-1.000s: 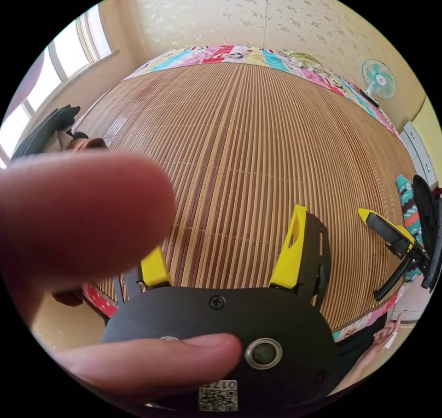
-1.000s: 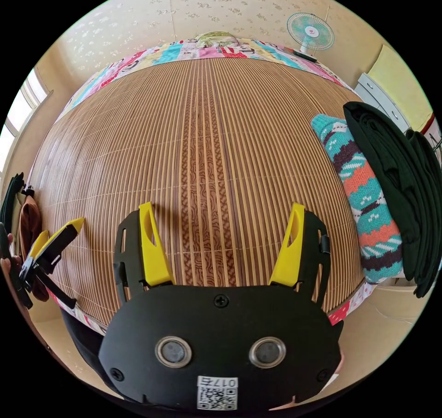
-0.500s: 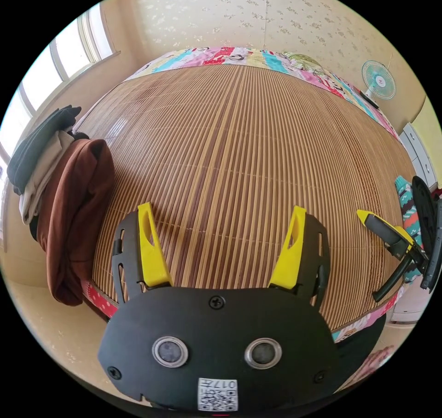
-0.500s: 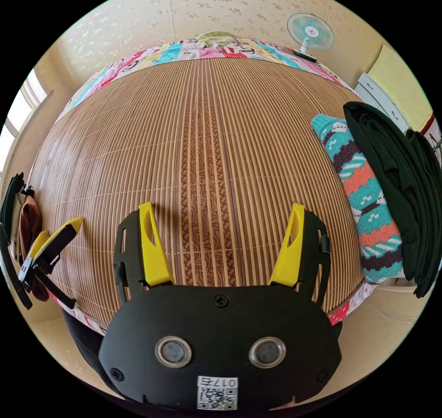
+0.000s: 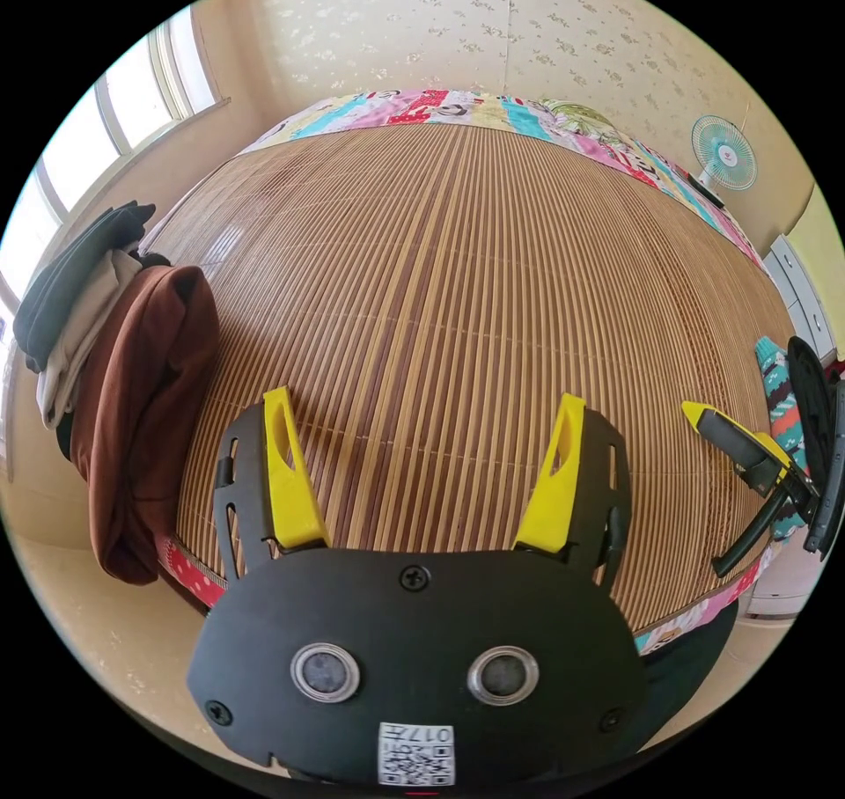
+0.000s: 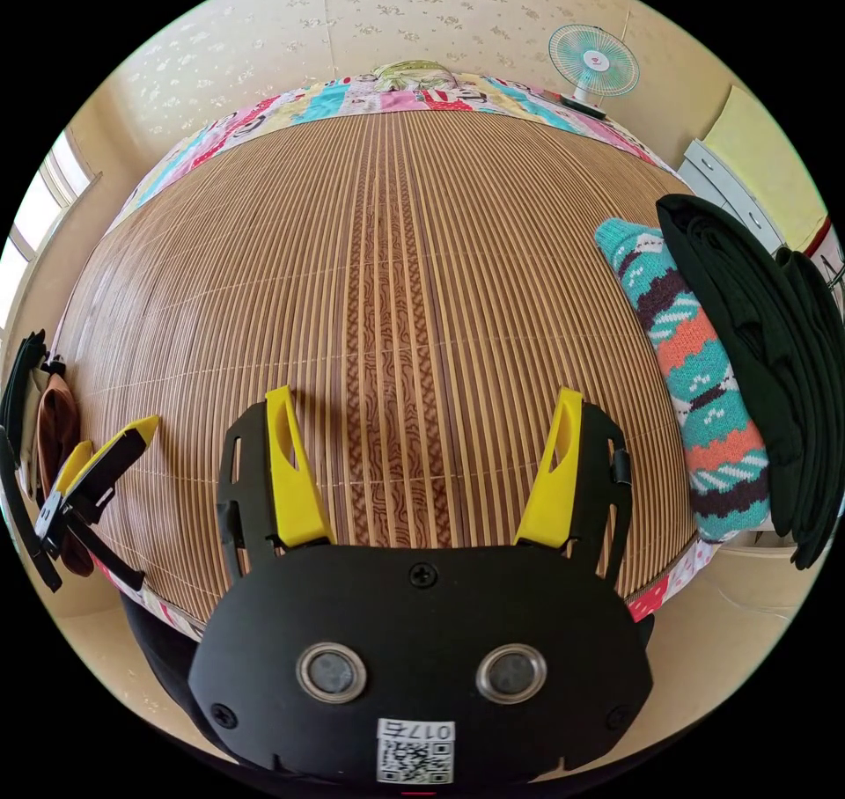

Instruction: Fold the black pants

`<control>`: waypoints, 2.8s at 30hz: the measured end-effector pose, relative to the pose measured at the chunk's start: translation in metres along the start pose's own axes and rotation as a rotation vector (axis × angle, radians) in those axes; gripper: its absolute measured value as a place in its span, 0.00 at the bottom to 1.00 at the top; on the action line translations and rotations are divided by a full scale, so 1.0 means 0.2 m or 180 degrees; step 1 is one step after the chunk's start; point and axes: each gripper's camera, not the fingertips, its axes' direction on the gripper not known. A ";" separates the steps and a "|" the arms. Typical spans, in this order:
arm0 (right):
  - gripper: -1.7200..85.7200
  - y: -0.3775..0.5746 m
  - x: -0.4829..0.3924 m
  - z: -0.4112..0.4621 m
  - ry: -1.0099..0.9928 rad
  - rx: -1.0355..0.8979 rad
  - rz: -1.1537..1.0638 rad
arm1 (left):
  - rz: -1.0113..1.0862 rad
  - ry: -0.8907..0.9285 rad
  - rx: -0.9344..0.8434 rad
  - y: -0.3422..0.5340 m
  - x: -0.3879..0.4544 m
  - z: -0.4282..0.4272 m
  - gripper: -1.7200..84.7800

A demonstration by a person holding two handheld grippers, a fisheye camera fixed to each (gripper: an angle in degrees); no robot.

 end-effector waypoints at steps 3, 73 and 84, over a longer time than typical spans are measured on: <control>0.45 0.00 0.01 0.00 0.0001 0.0000 0.0002 | 0.0000 -0.0002 0.0001 -0.01 -0.02 0.00 0.46; 0.45 0.04 0.15 0.02 -0.0006 -0.0031 0.0027 | 0.0000 -0.0029 0.0009 -0.13 0.11 -0.28 0.46; 0.45 0.04 0.15 0.05 -0.0010 -0.0028 0.0037 | 0.0021 -0.0027 -0.0027 -0.14 0.31 -0.53 0.46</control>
